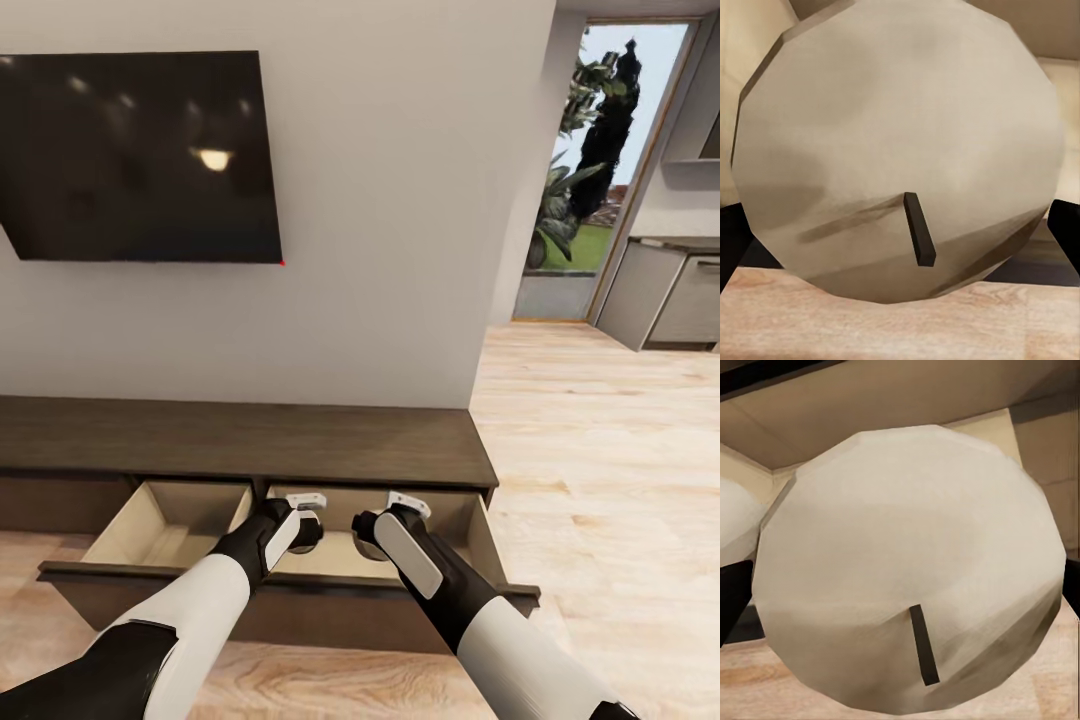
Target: Place each of the two pumpkins and all three candles from the living room inside a cabinet in the living room (use any cabinet), then make sure every cabinet is closed, and position the cauldron so it is next to a table in the living room.
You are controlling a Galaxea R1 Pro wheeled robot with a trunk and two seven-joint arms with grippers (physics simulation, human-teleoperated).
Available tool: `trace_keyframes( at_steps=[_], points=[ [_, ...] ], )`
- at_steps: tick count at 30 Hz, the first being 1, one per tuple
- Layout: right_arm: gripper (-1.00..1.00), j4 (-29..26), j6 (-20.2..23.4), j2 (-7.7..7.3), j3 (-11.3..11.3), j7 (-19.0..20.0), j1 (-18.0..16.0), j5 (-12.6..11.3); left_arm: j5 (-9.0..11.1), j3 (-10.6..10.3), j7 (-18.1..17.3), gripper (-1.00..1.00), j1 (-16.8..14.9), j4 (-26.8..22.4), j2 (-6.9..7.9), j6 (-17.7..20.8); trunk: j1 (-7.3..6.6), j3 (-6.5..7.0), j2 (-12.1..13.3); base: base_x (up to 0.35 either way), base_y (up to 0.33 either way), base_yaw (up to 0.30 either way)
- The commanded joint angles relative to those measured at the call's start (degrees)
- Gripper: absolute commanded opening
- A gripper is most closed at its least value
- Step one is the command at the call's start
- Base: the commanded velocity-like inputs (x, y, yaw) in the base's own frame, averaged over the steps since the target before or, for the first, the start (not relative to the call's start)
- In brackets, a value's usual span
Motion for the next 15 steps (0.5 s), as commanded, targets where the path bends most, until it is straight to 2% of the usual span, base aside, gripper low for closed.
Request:
trace_keyframes(
  at_steps=[1, 5, 11, 15],
  points=[
    [-1.00, 0.0, -0.1, 0.01, 0.0, 0.0, 0.0, 0.0, 0.0, 0.0, 0.0, -1.00, 0.0, 0.0, 0.00, 0.0, 0.22, -0.18, -0.4, 0.000, 0.000, 0.000],
    [-1.00, 0.0, -0.1, 0.01, 0.0, 0.0, 0.0, 0.2, 0.0, 0.0, 0.0, -1.00, 0.0, 0.0, 0.00, 0.0, 1.10, -0.90, -2.0, 0.000, 0.000, 0.000],
    [-1.00, 0.0, -0.1, 0.01, 0.0, 0.0, 0.0, 0.3, 0.0, 0.0, 0.0, -1.00, 0.0, 0.0, 0.00, 0.0, 1.10, -0.90, -2.0, 0.001, 0.000, 0.000],
    [-1.00, 0.0, -0.1, 0.01, 0.0, 0.0, 0.0, 0.3, -0.1, -0.1, 0.0, -1.00, 0.0, 0.0, 0.00, 0.1, 1.10, -0.90, -2.0, 0.136, 0.052, 0.000]
  ],
)
